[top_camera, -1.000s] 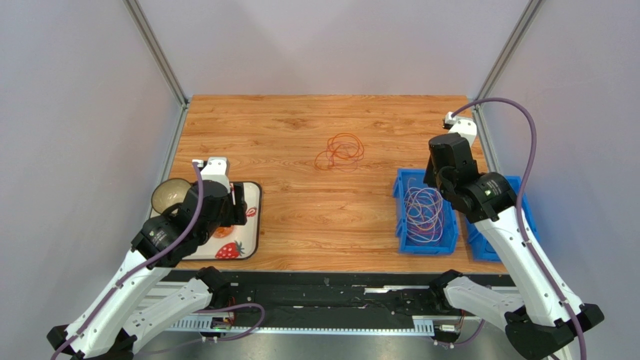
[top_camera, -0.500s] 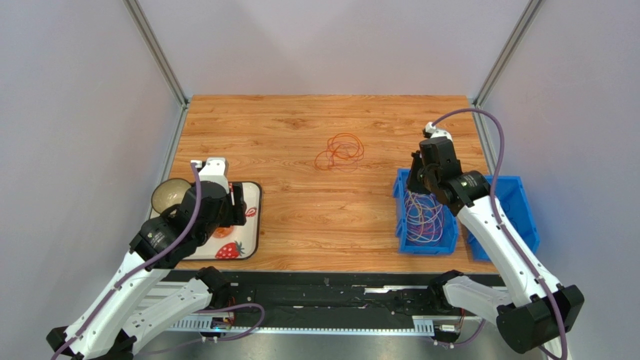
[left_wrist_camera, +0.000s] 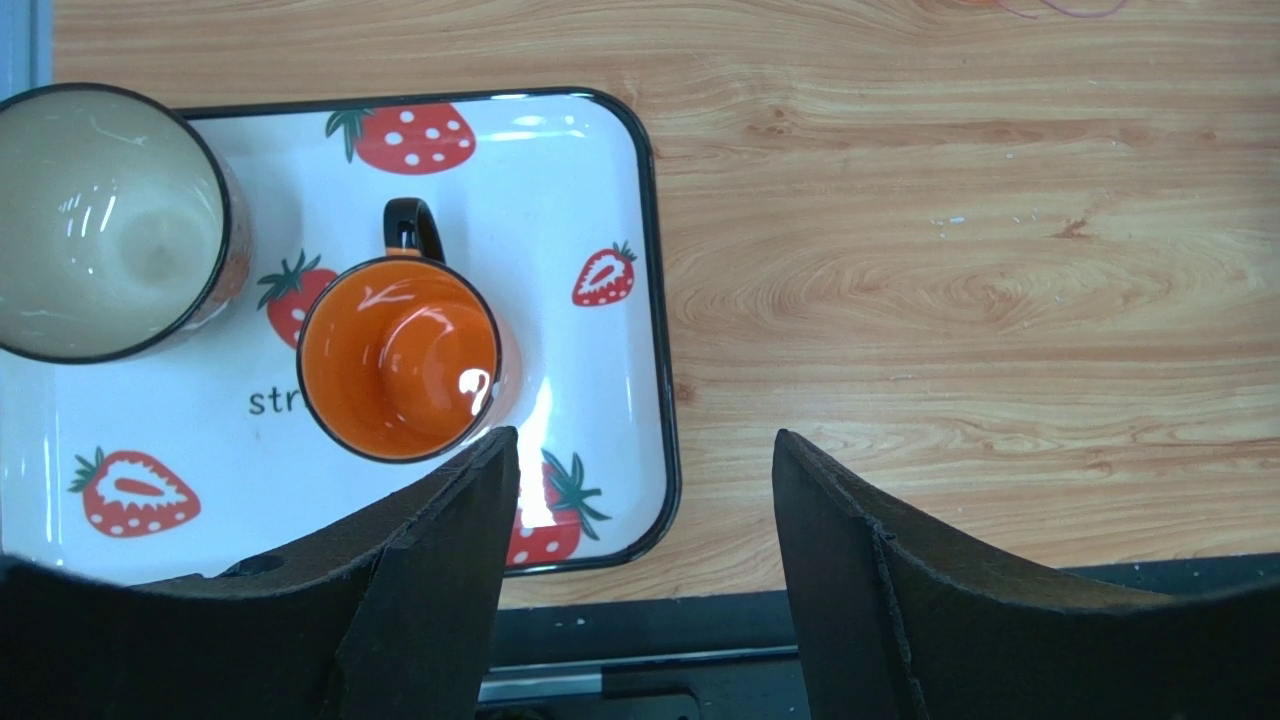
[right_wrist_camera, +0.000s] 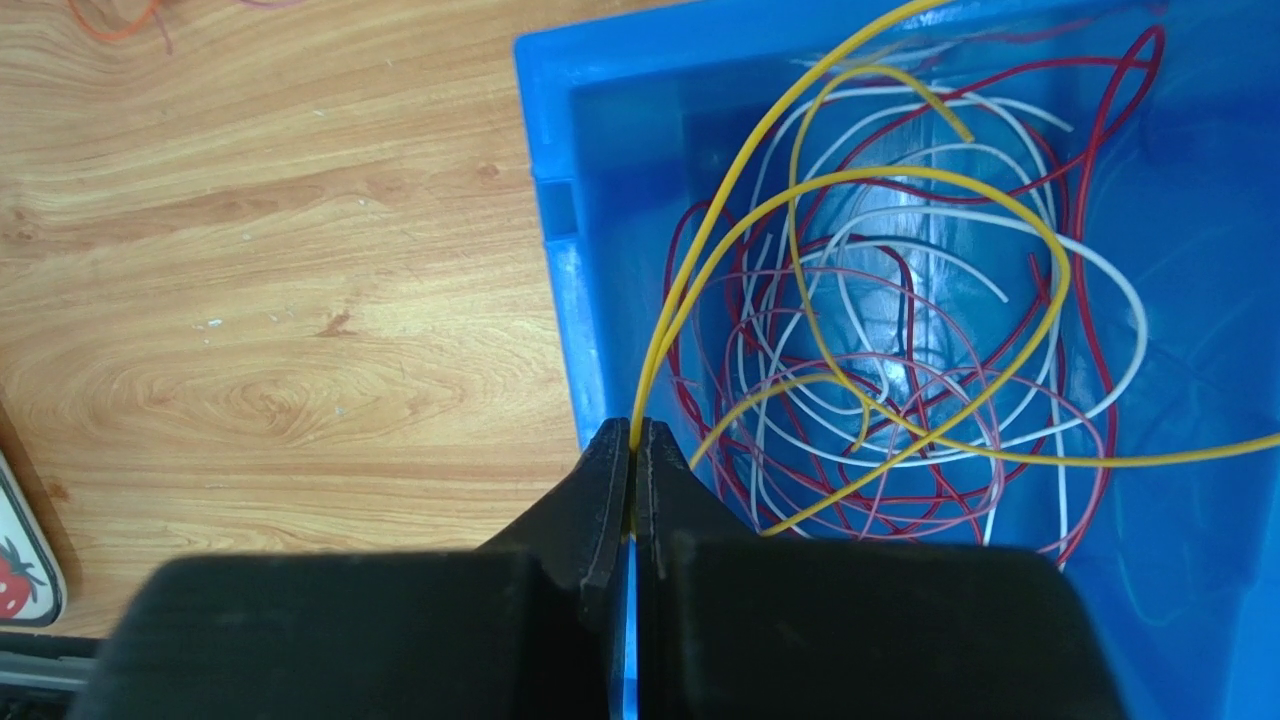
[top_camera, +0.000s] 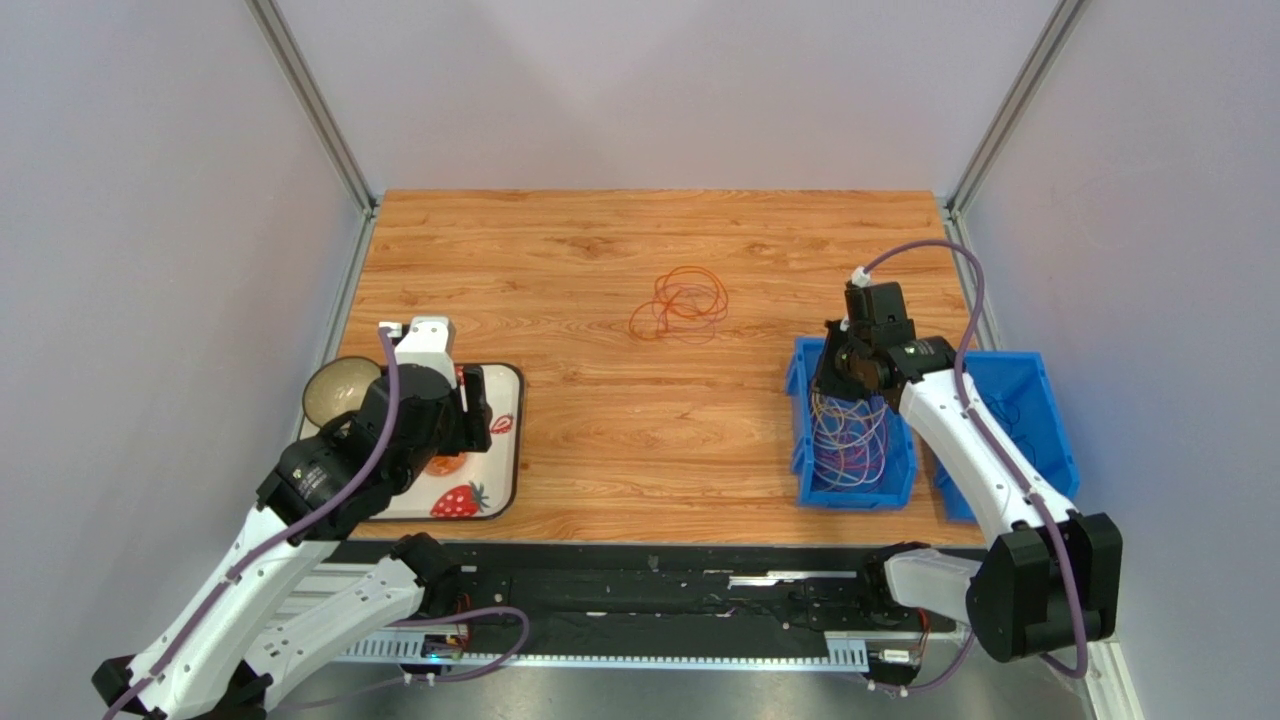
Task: Untangle the cables
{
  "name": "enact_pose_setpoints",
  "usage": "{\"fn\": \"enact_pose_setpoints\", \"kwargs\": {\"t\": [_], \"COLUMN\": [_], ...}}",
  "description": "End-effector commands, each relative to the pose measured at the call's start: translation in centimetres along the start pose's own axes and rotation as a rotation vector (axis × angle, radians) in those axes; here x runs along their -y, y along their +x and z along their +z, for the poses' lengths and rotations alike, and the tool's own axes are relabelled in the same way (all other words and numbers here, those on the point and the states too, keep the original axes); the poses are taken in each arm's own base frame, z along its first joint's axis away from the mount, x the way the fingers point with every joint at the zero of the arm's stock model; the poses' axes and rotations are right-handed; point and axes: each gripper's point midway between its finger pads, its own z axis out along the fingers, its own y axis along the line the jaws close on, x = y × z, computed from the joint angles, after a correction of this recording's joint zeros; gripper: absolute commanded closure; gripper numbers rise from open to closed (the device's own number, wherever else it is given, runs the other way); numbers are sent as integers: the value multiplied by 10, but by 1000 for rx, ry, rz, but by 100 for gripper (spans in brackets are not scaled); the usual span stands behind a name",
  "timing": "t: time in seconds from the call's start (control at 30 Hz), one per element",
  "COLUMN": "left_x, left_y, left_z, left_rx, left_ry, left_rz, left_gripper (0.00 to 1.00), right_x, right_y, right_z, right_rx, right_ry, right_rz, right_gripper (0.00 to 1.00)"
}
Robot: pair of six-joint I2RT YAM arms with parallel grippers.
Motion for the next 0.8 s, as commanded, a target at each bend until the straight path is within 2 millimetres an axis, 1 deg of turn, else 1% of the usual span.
{"fn": "enact_pose_setpoints", "kwargs": {"t": [0.0, 0.1, 0.23, 0.4, 0.43, 0.53, 0.67, 0.77], "left_x": [2, 2, 2, 3, 3, 2, 2, 2], "left_y": [-5, -4, -3, -4, -4, -4, -4, -4], "left_z": [1, 2, 3, 3, 3, 3, 2, 2], "left_rx": [20, 16, 12, 12, 11, 12, 14, 17], "left_ry": [8, 6, 3, 4, 3, 3, 5, 3], "left_rz": [-4, 1, 1, 2, 4, 2, 2, -3], "left_gripper": [29, 29, 29, 29, 29, 29, 29, 29], "right_x": [3, 11, 22, 27, 29, 31, 32, 30], "right_y": [7, 18, 23, 32, 38, 48, 49, 44], "right_z": [16, 24, 28, 32, 35, 42, 46, 43], "right_rx": [-41, -88, -109, -142, -165, -201, -196, -183], "right_ry": [-9, 22, 66, 76, 80, 83, 85, 75], "right_rz": [33, 56, 78, 90, 93, 100, 112, 114], "right_gripper": [100, 100, 100, 100, 100, 100, 100, 100]}}
